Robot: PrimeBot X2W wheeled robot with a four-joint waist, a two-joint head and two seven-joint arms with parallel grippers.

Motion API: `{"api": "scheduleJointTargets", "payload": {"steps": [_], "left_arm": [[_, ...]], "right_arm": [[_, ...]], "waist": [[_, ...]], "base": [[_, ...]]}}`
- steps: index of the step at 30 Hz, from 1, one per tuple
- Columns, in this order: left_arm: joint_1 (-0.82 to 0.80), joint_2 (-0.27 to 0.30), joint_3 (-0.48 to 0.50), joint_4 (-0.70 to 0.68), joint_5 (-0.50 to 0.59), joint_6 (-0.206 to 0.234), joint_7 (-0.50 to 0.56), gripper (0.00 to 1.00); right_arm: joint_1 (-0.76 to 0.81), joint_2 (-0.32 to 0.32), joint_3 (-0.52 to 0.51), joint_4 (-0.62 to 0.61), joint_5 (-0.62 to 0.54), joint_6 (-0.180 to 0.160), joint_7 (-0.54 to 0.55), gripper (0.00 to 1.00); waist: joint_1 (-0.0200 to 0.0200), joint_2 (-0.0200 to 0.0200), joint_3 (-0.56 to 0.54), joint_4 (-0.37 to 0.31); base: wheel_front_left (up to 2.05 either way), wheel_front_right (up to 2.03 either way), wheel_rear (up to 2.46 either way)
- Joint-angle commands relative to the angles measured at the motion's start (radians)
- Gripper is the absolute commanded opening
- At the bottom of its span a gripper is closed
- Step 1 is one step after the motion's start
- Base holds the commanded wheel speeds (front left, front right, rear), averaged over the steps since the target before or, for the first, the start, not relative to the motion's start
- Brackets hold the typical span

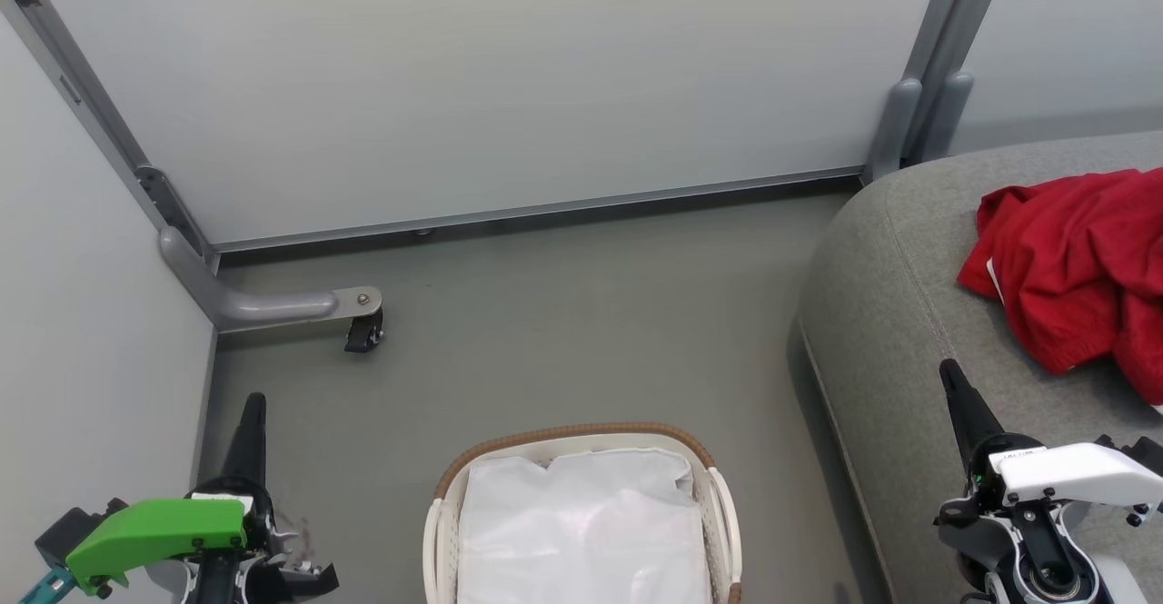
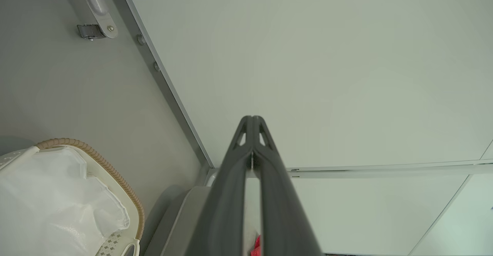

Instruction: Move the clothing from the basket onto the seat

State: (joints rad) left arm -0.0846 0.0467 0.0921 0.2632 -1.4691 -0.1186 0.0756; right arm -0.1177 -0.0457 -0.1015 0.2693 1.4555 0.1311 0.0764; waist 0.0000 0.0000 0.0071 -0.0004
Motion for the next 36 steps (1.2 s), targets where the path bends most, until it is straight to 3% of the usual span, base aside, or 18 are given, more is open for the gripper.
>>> {"api": "scheduleJointTargets", "payload": {"steps": [1,20,36], "left_arm": [[-0.025,0.005,0.005,-0.008,-0.023,-0.005,0.007,0.0],[-0.032,0.006,0.025,-0.02,-0.146,-0.015,0.041,0.0],[-0.03,0.006,0.024,-0.02,-0.146,-0.015,0.042,0.0]], "right_arm": [[0.008,-0.006,-0.004,-0.009,0.024,-0.001,0.006,0.0],[0.014,-0.007,-0.015,-0.028,0.158,-0.001,0.042,0.0],[0.014,-0.007,-0.015,-0.027,0.159,-0.001,0.041,0.0]], "waist": [[0.0,0.0,0.0,0.0],[0.0,0.0,-0.004,0.0],[0.0,0.0,-0.004,0.0]], "base": [[0.0,0.0,0.0],[0.0,0.0,0.0],[0.0,0.0,0.0]]}}
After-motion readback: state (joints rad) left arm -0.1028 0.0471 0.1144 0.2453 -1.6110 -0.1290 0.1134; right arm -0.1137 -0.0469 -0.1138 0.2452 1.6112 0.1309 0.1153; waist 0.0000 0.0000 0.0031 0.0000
